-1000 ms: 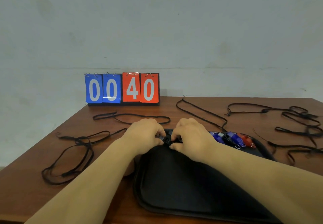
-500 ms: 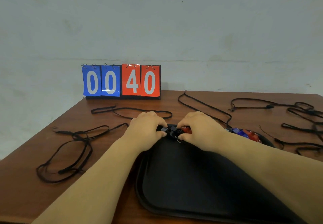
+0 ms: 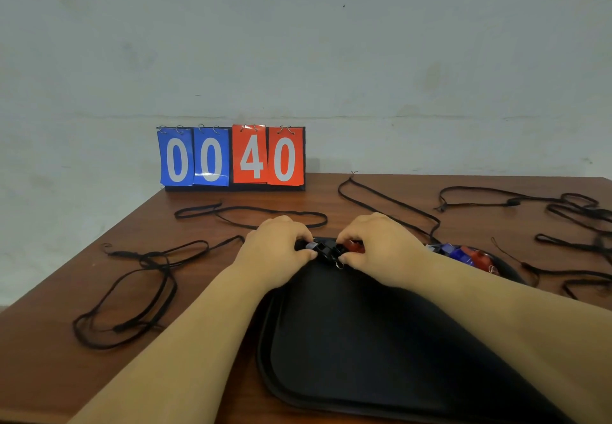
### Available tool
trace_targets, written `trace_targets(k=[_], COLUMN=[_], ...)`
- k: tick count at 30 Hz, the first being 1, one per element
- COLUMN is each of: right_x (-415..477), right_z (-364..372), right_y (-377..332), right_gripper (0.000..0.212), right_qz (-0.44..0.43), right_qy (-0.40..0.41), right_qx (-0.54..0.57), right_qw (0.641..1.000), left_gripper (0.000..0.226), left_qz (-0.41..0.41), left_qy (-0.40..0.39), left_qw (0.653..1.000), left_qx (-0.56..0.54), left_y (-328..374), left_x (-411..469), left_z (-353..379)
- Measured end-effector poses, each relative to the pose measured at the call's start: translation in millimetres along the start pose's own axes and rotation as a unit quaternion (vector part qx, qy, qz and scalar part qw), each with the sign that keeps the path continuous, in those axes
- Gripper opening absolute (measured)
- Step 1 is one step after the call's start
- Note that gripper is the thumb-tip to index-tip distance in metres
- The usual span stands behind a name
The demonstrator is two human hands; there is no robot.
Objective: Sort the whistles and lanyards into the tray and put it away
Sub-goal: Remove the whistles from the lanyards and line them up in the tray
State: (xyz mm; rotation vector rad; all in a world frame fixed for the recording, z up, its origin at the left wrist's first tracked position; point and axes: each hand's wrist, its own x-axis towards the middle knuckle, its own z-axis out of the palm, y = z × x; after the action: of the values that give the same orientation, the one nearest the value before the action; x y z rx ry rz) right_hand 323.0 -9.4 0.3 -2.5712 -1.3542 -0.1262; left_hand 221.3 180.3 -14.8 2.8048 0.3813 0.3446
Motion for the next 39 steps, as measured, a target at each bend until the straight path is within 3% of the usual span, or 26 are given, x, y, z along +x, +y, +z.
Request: trace_targets(k=[12,19,27,30,33,39], right_x=[-2,18,85,99,112,120], right_z=[-3,-11,-10,1,11,18], right_y=[1,-4,-26,-21,-10,-4], right_gripper=[0.025,0.019,0.038,0.036,0.022,0.018], right_qz=[0.019,0.049,0.069,0.084,0.094,0.073], right_qy=[0.022,0.021,-0.057,-0.083,-0.108,-0.114], right_qx=[0.038,0.085,0.099,0.079,0.077,0.078], right_qw=[0.999,0.995,0.991,0.99,0.987,0.988], left_gripper=[0.029,0.032,0.045,0.035,0.008,0.013], left_qz=[-0.012,-0.053,-0.096,-0.122,-0.125,-0.106], left_qy=[0.021,0.065,0.005,-0.025,-0.019,0.009], left_qw=[0.999,0.991,0.995,0.992,0.992,0.994], left_qx=[-0.025,-0.106,-0.035,0.007,-0.003,0.002], left_y=[-1,-13,-23,-39,-58,-64], left_x=[-6,-10,32,41,48,48], left_z=[0,-8,-31,-17,-8,-7])
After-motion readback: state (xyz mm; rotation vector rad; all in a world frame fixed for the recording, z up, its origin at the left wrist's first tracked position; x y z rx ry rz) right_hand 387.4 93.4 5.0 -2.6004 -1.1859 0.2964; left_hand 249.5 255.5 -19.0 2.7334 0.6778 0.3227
